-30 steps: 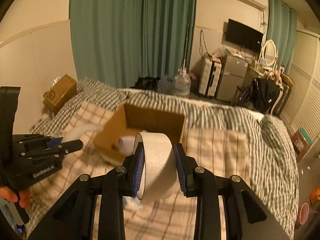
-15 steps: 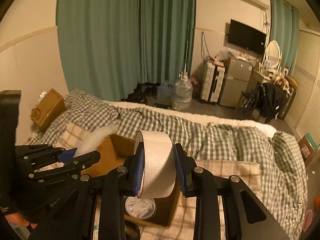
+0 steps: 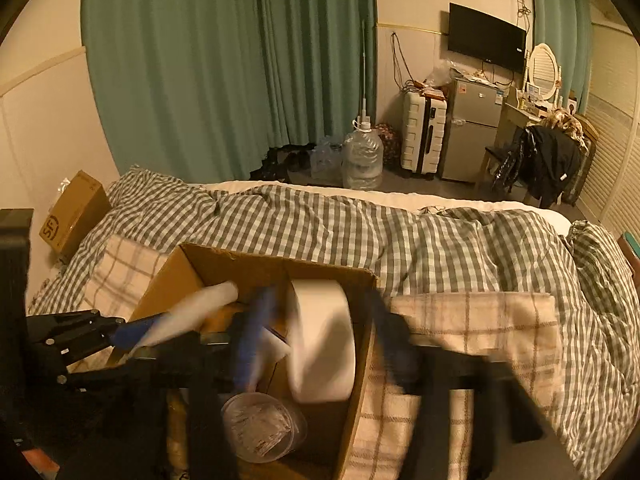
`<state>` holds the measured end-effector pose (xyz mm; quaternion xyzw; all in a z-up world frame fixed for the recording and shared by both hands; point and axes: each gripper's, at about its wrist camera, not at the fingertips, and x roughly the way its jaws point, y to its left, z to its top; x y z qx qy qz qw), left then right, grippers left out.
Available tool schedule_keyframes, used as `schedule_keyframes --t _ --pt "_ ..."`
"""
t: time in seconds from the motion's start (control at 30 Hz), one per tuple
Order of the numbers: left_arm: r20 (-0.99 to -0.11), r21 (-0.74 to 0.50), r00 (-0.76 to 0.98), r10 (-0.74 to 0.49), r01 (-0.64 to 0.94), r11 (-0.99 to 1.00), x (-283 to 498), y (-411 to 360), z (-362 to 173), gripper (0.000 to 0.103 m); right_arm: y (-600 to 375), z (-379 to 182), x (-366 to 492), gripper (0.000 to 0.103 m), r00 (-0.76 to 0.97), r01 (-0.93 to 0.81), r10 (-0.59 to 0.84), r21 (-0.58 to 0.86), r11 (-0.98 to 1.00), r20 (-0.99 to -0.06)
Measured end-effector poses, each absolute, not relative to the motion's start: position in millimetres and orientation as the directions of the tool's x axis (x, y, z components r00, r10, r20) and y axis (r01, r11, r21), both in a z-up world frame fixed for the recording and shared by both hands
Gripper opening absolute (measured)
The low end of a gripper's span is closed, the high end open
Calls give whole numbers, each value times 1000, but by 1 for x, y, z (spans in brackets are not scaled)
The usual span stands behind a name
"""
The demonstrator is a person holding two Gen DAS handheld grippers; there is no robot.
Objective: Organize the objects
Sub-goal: 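Lower the tube into the box with the left tool while the right tool drops the tape roll in, then grasp the blue-and-white tissue pack with the right tool while the left tool grasps the lace cloth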
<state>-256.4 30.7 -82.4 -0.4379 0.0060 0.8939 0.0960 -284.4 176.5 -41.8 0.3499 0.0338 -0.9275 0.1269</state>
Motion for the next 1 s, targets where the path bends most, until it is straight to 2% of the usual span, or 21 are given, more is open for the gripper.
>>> schedule_keyframes --t 0.03,0.27,0.37,0.4,0.73,0.87,1.0 --pt "-775 -61 -614 153 -168 -984 -252 30 -78 78 177 -38 -281 75 -735 250 -202 17 -968 -647" --pt "-757 -36 -646 97 -107 -994 -225 10 -42 81 190 -5 -253 78 -759 212 -160 -6 -977 -630" --pt "-730 -38 -679 79 -75 -996 -202 -2 -21 98 201 20 -226 80 -780 204 -160 -3 -979 -604" --pt "-710 -39 -701 72 -63 -997 -192 -7 -12 99 202 26 -217 81 -787 203 -160 -6 -979 -596" --pt "-632 -46 -775 28 2 -999 -110 -35 33 103 208 82 -118 86 -835 202 -157 -29 -979 -527" --pt "-631 -46 -776 10 24 -999 -88 -41 23 103 202 79 -95 89 -836 209 -160 -34 -977 -525" --pt "-659 -60 -752 -6 61 -996 -80 -46 -11 103 194 52 -88 89 -809 219 -165 -28 -975 -564"
